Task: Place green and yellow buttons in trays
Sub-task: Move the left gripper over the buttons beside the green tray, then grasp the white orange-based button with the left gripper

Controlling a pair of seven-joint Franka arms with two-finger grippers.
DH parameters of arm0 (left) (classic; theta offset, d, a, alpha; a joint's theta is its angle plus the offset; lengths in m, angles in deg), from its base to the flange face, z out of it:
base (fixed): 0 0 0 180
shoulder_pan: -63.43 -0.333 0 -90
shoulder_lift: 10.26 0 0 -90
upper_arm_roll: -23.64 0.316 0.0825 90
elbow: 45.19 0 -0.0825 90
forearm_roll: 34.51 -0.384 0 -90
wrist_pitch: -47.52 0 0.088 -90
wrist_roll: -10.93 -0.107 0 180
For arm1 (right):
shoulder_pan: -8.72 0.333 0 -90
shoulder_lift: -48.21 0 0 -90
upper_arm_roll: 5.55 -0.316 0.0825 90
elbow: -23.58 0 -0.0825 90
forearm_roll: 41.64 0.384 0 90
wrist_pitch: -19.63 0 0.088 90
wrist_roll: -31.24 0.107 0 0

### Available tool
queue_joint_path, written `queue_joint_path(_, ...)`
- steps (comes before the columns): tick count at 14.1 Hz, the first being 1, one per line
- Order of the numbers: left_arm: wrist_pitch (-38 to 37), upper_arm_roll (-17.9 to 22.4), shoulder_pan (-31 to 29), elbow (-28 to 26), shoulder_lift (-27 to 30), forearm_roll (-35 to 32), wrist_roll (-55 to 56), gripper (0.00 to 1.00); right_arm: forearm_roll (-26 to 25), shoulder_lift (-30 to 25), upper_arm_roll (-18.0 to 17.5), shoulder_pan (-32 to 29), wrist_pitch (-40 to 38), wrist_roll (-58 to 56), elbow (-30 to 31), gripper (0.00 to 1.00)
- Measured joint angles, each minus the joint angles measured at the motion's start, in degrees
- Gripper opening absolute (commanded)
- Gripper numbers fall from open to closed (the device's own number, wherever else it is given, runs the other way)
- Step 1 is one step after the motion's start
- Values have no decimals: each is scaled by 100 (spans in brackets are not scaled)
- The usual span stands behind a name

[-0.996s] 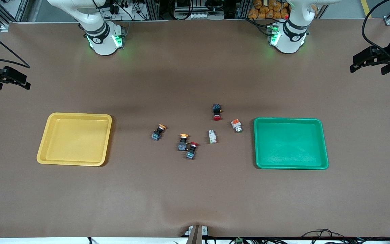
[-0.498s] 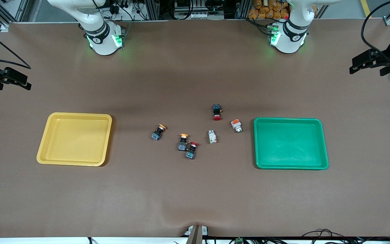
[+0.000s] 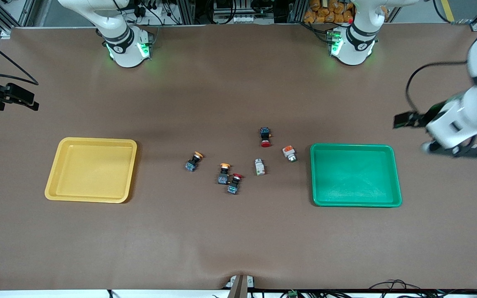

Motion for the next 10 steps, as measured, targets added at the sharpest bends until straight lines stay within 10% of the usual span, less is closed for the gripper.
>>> queue_joint_path(10, 1381, -31, 1336, 172, -1202, 359, 2083, 100, 0, 5, -10, 3, 0, 0, 3, 100)
